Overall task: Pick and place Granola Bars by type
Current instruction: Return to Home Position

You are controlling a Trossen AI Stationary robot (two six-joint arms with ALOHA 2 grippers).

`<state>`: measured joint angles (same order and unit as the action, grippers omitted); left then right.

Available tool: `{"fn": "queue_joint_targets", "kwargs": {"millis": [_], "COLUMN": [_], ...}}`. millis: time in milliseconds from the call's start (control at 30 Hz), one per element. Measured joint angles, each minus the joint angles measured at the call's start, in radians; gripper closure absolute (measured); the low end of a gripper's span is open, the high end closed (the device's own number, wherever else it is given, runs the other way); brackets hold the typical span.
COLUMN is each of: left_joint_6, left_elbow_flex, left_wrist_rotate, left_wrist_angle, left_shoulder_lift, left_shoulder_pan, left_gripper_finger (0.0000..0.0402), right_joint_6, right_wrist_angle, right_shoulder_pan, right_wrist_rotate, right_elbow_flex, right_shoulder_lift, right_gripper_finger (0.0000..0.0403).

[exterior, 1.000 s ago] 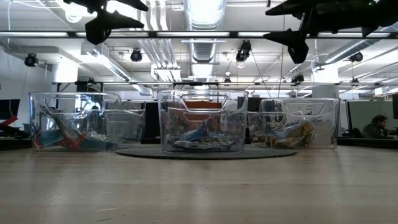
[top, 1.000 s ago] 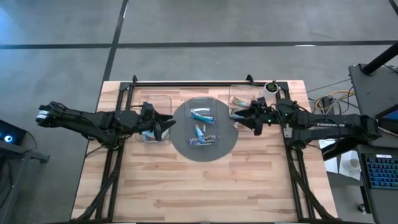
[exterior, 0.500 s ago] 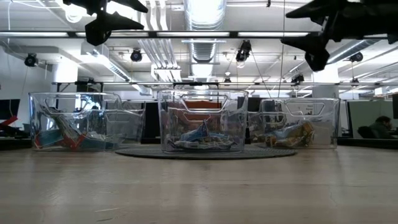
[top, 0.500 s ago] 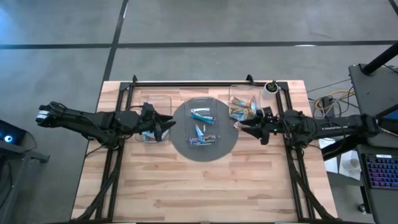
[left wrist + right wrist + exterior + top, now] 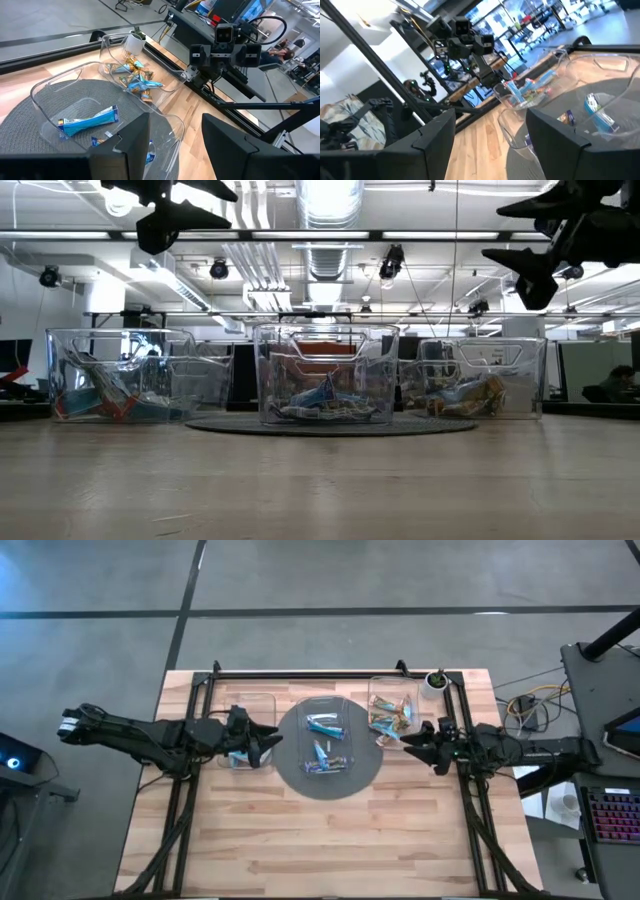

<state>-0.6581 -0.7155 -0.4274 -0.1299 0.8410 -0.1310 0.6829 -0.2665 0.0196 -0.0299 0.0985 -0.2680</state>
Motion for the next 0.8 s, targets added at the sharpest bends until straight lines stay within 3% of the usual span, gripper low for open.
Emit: {"fn": "queue_joint_targets", "kwargs": {"millis": [400, 800], "left_joint_6": [-0.001, -0.001], "left_elbow_flex": [0.002, 0.002], "left_wrist_rotate": [0.0, 0.0], "left_wrist_angle": [-0.004, -0.005], "left_shoulder_lift": [0.014, 0.01], "left_shoulder_pan": [-0.001, -0.001], "left_gripper_finger": [0.0239, 0.0239], "right_joint_6": [-0.002, -0.034], "right_wrist_angle": [0.001, 0.043], "right_shoulder_pan": [0.0, 0.0], "right_wrist_rotate": [0.0, 0.001], "right_elbow_flex": [-0.065, -0.072], "right_shoulder_lift": [0.107, 0.117], "right_gripper_finger": [0.017, 0.017]}}
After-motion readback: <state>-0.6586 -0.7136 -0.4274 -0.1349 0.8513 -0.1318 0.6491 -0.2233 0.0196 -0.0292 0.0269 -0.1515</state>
